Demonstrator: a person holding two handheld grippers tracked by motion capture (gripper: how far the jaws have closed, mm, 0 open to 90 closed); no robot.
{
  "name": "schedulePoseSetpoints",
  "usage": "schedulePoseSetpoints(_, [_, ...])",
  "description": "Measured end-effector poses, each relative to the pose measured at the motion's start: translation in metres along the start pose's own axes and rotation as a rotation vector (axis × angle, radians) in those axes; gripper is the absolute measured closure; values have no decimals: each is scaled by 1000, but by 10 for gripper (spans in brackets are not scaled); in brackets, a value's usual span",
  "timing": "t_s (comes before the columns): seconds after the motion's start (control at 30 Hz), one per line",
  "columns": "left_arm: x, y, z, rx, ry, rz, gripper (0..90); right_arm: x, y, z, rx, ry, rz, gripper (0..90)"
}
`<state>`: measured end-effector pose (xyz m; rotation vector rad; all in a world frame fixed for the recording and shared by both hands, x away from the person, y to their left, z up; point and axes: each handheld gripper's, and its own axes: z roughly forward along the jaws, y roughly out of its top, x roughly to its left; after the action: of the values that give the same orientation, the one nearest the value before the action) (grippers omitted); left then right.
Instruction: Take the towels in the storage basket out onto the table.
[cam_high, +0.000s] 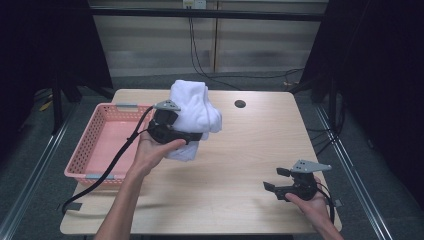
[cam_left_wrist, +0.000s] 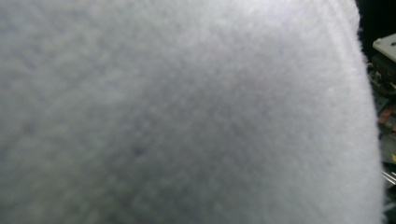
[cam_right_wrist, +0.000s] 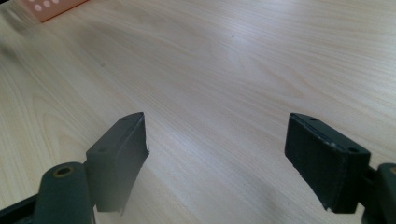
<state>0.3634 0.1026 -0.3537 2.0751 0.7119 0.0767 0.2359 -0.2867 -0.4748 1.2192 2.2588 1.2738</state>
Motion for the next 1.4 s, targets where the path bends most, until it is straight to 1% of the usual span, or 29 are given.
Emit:
schedulePoseSetpoints(0.07, [-2, -2, 11, 14, -10, -2, 428, 0, 0, 0, 2, 2, 0, 205])
schedulePoseSetpoints(0.1, [-3, -3, 17, 33, -16, 2, 426, 0, 0, 0, 1, 3, -1, 205])
schedulePoseSetpoints(0.17, [-5, -7, 30, 51, -29, -2, 424, 0, 0, 0, 3, 3, -4, 206])
schedulePoseSetpoints(0.27, [-11, -15, 48, 87, -43, 9, 415, 0, 0, 0, 4, 5, -7, 206])
schedulePoseSetpoints(0.33, [-13, -23, 60, 113, -58, -2, 409, 1, 0, 0, 4, 5, -9, 206])
schedulePoseSetpoints(0.43, [-13, -34, 75, 181, -50, 22, 399, 1, -1, 1, 6, 5, -13, 208])
schedulePoseSetpoints(0.47, [-14, -39, 81, 189, -49, 9, 395, 1, -1, 1, 7, 5, -14, 207])
schedulePoseSetpoints(0.5, [-13, -50, 93, 215, -60, 3, 385, 1, -1, 1, 8, 9, -15, 208])
schedulePoseSetpoints(0.53, [-13, -50, 93, 215, -60, 3, 376, 1, -1, 1, 8, 9, -15, 208])
schedulePoseSetpoints(0.57, [-11, -55, 98, 218, -70, -14, 376, 1, -1, 2, 8, 9, -16, 208])
schedulePoseSetpoints(0.6, [-9, -59, 102, 229, -76, -14, 368, 1, -1, 2, 9, 9, -16, 209])
schedulePoseSetpoints(0.67, [-8, -67, 109, 238, -67, -23, 345, 1, -1, 2, 11, 7, -11, 209])
schedulePoseSetpoints(0.7, [-7, -70, 112, 260, -62, -14, 324, 1, -1, 3, 12, 7, -14, 209])
schedulePoseSetpoints(0.73, [-7, -73, 114, 263, -63, -19, 298, 1, -1, 3, 13, 7, -14, 209])
schedulePoseSetpoints(0.77, [-6, -74, 115, 267, -65, -17, 229, 1, -1, 4, 14, 9, -16, 209])
schedulePoseSetpoints(0.8, [-7, -75, 116, 259, -63, -19, 229, 1, -1, 4, 14, 9, -16, 209])
schedulePoseSetpoints(0.9, [-6, -75, 116, 251, -70, -22, 162, 2, -1, 5, 18, 12, -16, 209])
schedulePoseSetpoints(0.97, [-8, -75, 115, 244, -60, -21, 158, 3, -1, 5, 19, 14, -22, 208])
schedulePoseSetpoints(1.07, [-10, -73, 110, 243, -56, -12, 160, 4, 0, 6, 18, 17, -24, 206])
schedulePoseSetpoints(1.1, [-11, -72, 107, 232, -55, -4, 160, 4, 1, 7, 16, 19, -25, 206])
schedulePoseSetpoints(1.13, [-12, -70, 104, 221, -43, 4, 160, 5, 1, 7, 17, 21, -25, 206])
schedulePoseSetpoints(1.17, [-13, -69, 102, 212, -50, -2, 160, 5, 2, 8, 17, 20, -29, 205])
schedulePoseSetpoints(1.2, [-12, -68, 99, 200, -67, -17, 160, 5, 2, 9, 18, 22, -31, 206])
schedulePoseSetpoints(1.23, [-13, -68, 96, 186, -69, -19, 160, 6, 3, 10, 19, 24, -29, 206])
schedulePoseSetpoints(1.27, [-13, -69, 91, 166, -97, -17, 161, 6, 3, 10, 19, 25, -29, 211])
schedulePoseSetpoints(1.3, [-14, -70, 85, 178, -96, -17, 160, 7, 4, 11, 18, 32, -34, 220])
schedulePoseSetpoints(1.33, [-17, -71, 80, 196, -67, -1, 158, 8, 6, 11, 14, 33, -42, 224])
schedulePoseSetpoints(1.37, [-22, -75, 71, 173, -66, 28, 175, 8, 9, 12, 6, 40, -39, 227])
schedulePoseSetpoints(1.4, [-23, -78, 65, 156, -73, 28, 175, 8, 9, 12, 6, 40, -39, 227])
